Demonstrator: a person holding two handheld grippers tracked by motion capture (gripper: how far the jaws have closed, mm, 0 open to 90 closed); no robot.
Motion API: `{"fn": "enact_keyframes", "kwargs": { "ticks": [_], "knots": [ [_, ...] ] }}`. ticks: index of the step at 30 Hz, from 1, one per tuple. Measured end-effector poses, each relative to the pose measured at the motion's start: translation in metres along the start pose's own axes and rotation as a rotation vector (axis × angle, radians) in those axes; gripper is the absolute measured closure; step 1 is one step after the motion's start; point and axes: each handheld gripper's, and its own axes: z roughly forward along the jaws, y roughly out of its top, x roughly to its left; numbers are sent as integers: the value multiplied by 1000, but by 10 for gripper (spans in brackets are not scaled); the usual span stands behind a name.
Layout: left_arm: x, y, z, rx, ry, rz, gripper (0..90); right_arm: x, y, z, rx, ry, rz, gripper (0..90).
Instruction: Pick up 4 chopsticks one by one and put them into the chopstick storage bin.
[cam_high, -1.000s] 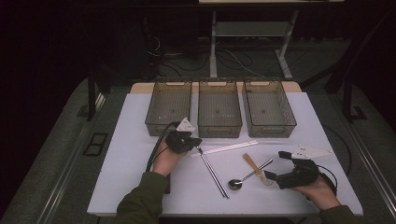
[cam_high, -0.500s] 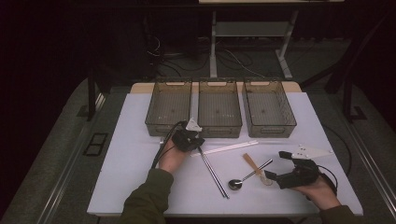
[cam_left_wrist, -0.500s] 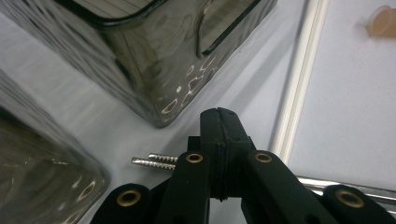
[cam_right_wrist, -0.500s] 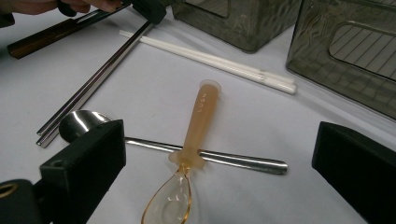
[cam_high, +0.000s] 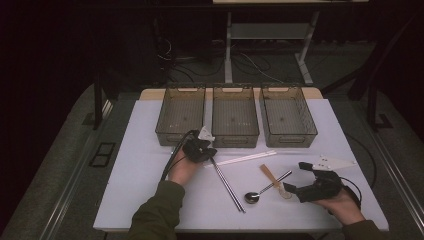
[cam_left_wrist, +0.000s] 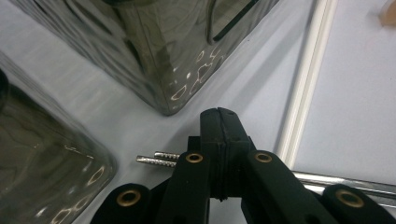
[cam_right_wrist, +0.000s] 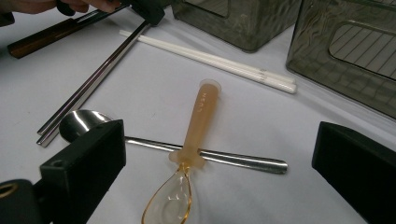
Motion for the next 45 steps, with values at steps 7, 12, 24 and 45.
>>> {"fn": "enact_keyframes", "kwargs": {
  "ticks": [7, 12, 24, 45],
  "knots": [
    [3, -2, -3, 11, 5, -7, 892, 0, 0, 0, -2, 0, 0, 28],
    [3, -3, -3, 13, 5, -11, 892, 0, 0, -1, -1, -1, 2, 28],
    [5, -6, -6, 32, 13, -14, 892, -1, 0, -1, -2, -3, 3, 28],
    [9, -14, -16, 55, 19, -31, 892, -1, 0, -2, -5, -5, 3, 28]
  ]
}}
